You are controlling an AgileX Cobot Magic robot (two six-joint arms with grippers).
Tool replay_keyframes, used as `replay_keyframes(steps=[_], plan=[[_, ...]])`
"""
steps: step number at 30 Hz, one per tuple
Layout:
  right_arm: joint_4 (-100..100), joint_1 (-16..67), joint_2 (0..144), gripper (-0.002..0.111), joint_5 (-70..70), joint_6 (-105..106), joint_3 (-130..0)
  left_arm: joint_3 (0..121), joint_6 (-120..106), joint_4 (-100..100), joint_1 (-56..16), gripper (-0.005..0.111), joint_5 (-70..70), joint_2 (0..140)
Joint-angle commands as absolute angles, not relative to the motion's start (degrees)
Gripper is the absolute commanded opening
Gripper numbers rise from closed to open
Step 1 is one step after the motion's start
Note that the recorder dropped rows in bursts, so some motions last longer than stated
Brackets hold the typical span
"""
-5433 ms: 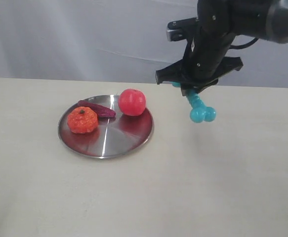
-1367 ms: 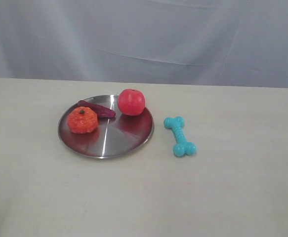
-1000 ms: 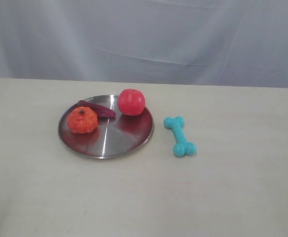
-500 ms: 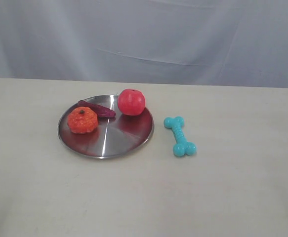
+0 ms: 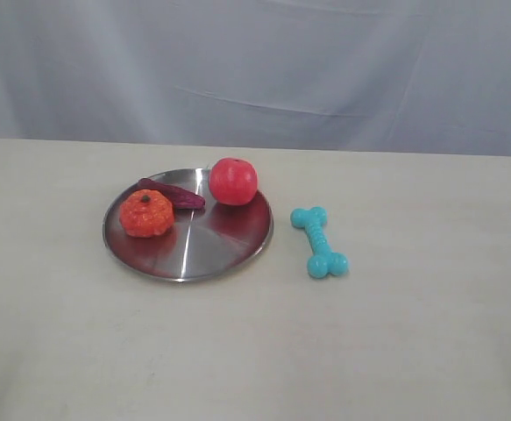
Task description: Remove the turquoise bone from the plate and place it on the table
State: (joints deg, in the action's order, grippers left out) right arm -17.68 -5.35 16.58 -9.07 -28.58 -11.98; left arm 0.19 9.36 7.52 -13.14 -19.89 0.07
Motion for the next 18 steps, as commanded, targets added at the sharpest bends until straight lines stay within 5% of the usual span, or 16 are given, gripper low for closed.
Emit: replay_keyframes(steps=[1, 18], plan=[[-17.9, -5.7, 13.8, 0.0, -2.6, -24.8, -7.1, 0.0, 9.5, 7.5, -13.3, 0.0, -19.8, 0.0], [-5.3, -5.7, 8.1, 0.0, -8.0, -0.7, 0.0, 0.0, 9.5, 7.5, -13.3, 0.0, -19.8, 0.0]])
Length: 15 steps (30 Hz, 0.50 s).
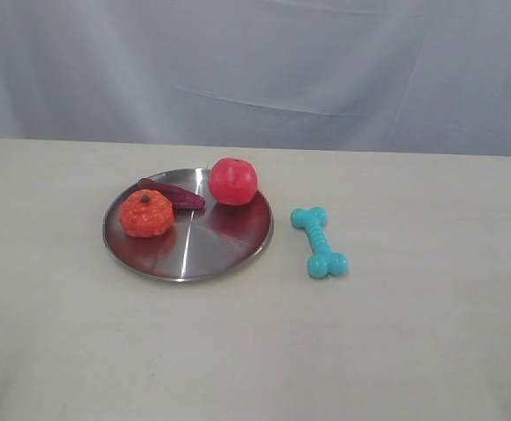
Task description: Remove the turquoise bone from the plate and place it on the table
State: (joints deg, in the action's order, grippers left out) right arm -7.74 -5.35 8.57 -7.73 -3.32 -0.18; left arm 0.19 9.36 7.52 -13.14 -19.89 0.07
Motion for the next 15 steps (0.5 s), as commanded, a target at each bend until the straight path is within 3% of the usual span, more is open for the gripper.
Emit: replay_keyframes(steps=[1, 15], plan=[[-5.1, -5.7, 8.1, 0.0, -8.0, -0.4, 0.0, 0.0, 9.5, 7.5, -13.3, 0.0, -19.8, 0.0], [-1.9, -15.2, 2.2, 0.0, -17.9, 0.9, 0.0, 0.0, 9.5, 7.5, -13.3, 0.0, -19.8, 0.0]])
